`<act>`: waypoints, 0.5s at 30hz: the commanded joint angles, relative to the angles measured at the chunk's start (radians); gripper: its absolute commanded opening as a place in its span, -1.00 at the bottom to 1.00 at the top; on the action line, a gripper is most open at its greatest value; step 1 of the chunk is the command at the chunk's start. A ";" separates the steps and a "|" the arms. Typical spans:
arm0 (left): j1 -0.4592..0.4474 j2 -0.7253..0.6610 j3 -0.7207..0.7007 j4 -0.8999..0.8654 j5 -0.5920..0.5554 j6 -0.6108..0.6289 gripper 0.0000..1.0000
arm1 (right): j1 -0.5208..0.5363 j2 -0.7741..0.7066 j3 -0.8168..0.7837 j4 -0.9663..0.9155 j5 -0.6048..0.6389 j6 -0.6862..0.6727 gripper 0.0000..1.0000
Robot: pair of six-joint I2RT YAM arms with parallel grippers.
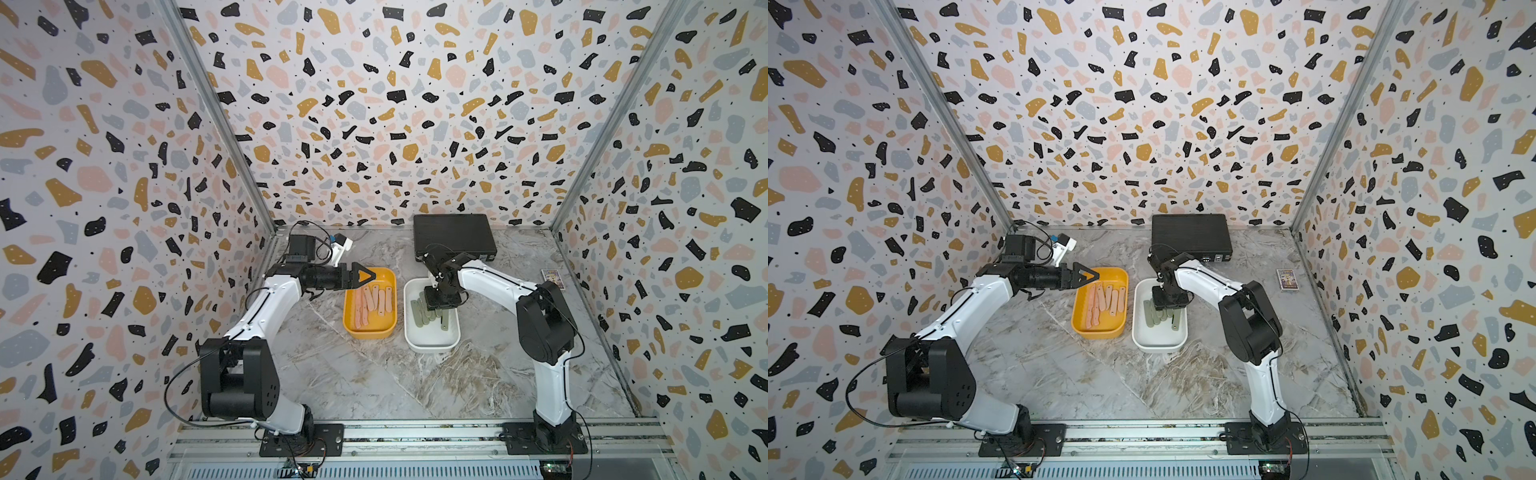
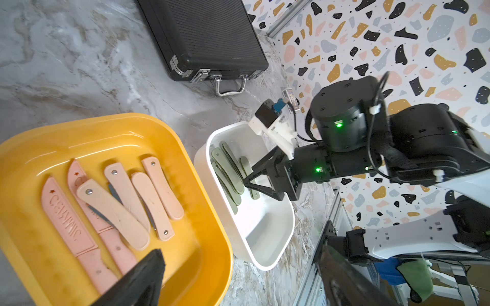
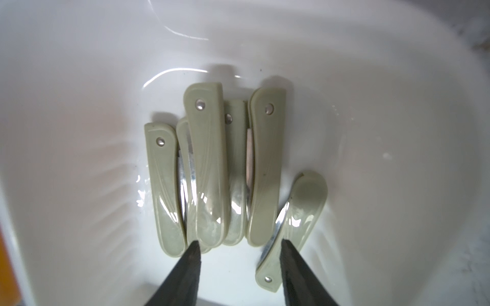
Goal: Place the fruit knives into the storage box by color
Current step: Place the fruit knife in the storage box.
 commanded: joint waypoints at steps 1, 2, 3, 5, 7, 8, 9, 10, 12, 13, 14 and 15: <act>0.017 -0.019 0.010 0.007 -0.089 0.004 0.83 | -0.001 -0.112 0.026 -0.031 0.012 -0.006 0.03; 0.019 -0.016 0.015 -0.001 -0.122 0.005 0.82 | -0.001 -0.124 0.031 -0.035 0.013 -0.009 0.03; 0.022 -0.013 0.025 -0.015 -0.165 0.011 0.82 | 0.000 -0.137 0.039 -0.045 0.016 -0.013 0.05; 0.028 0.003 0.039 -0.039 -0.245 0.016 0.81 | 0.000 -0.160 0.048 -0.057 0.027 -0.022 0.11; 0.033 0.021 0.054 -0.063 -0.350 0.016 0.81 | 0.000 -0.180 0.053 -0.071 0.046 -0.033 0.15; 0.036 0.031 0.061 -0.074 -0.391 0.018 0.80 | -0.001 -0.186 0.057 -0.081 0.057 -0.038 0.16; 0.037 0.044 0.070 -0.085 -0.432 0.020 0.80 | -0.001 -0.192 0.061 -0.091 0.073 -0.041 0.17; 0.040 0.058 0.075 -0.095 -0.467 0.022 0.79 | -0.002 -0.197 0.061 -0.101 0.092 -0.047 0.18; 0.047 0.093 0.092 -0.116 -0.498 0.023 0.75 | -0.009 -0.209 0.053 -0.111 0.119 -0.051 0.18; 0.047 0.111 0.104 -0.129 -0.510 0.026 0.72 | -0.014 -0.216 0.042 -0.111 0.127 -0.050 0.18; 0.047 0.125 0.111 -0.137 -0.516 0.027 0.69 | -0.020 -0.222 0.030 -0.111 0.132 -0.050 0.18; 0.047 0.143 0.117 -0.144 -0.522 0.030 0.66 | -0.027 -0.231 0.016 -0.110 0.138 -0.047 0.18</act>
